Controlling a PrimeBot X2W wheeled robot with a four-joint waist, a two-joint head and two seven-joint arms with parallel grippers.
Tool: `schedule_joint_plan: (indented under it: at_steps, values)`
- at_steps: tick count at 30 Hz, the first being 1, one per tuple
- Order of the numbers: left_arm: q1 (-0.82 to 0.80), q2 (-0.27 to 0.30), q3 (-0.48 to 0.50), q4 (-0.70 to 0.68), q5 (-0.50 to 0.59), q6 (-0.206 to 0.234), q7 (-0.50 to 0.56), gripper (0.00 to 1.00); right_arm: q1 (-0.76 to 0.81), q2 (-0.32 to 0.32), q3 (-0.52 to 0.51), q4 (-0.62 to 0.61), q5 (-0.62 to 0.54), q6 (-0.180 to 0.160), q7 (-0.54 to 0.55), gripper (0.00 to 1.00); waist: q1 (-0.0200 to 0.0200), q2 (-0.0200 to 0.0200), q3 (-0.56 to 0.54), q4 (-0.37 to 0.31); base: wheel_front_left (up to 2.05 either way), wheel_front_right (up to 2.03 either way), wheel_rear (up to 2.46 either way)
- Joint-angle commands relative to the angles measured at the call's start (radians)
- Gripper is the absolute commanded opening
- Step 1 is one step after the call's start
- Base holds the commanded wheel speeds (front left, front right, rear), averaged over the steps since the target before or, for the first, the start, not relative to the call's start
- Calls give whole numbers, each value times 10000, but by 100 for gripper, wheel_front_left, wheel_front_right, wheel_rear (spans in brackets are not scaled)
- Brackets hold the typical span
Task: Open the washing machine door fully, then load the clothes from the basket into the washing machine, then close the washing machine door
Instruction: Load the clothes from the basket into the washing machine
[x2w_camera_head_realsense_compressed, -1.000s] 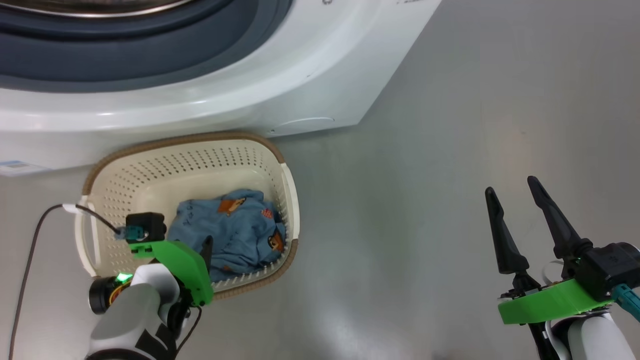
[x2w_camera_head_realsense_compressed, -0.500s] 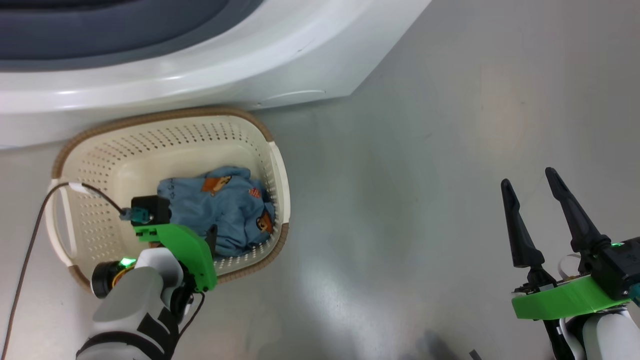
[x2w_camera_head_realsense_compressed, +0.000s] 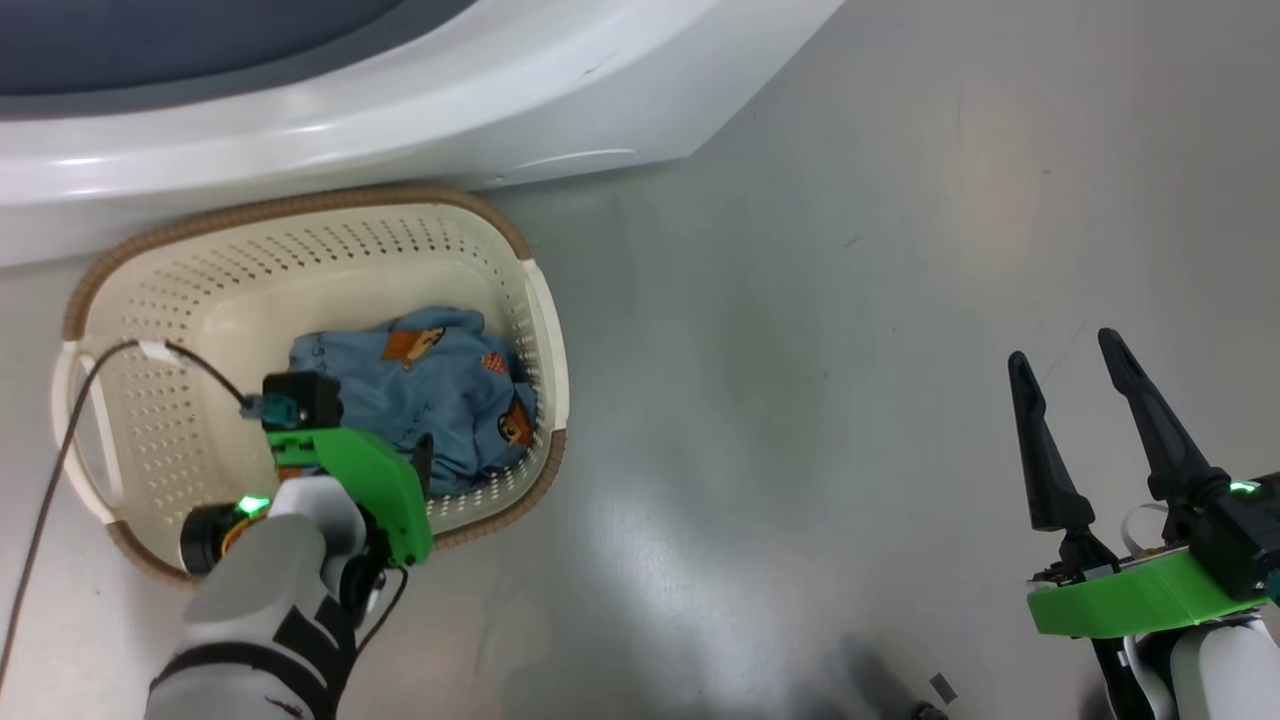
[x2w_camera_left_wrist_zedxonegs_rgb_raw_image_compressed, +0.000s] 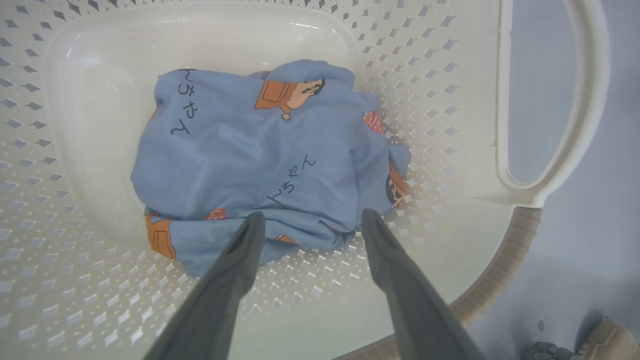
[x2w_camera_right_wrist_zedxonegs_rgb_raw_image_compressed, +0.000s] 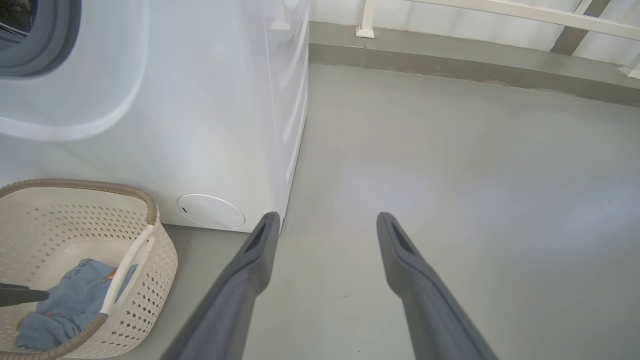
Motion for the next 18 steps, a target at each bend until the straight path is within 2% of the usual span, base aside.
schedule_joint_plan:
  at_steps: [1,18]
  values:
    - [-50,266,114,-28,-84,103,-4,100,162,-94,126,-254,-110,16,-46,100,0,0,100,-7,0,0,0]
    - [-775,266,-327,61,-398,297,72,100,190,-112,-31,-530,-198,16,-46,100,0,0,901,85,0,0,0]
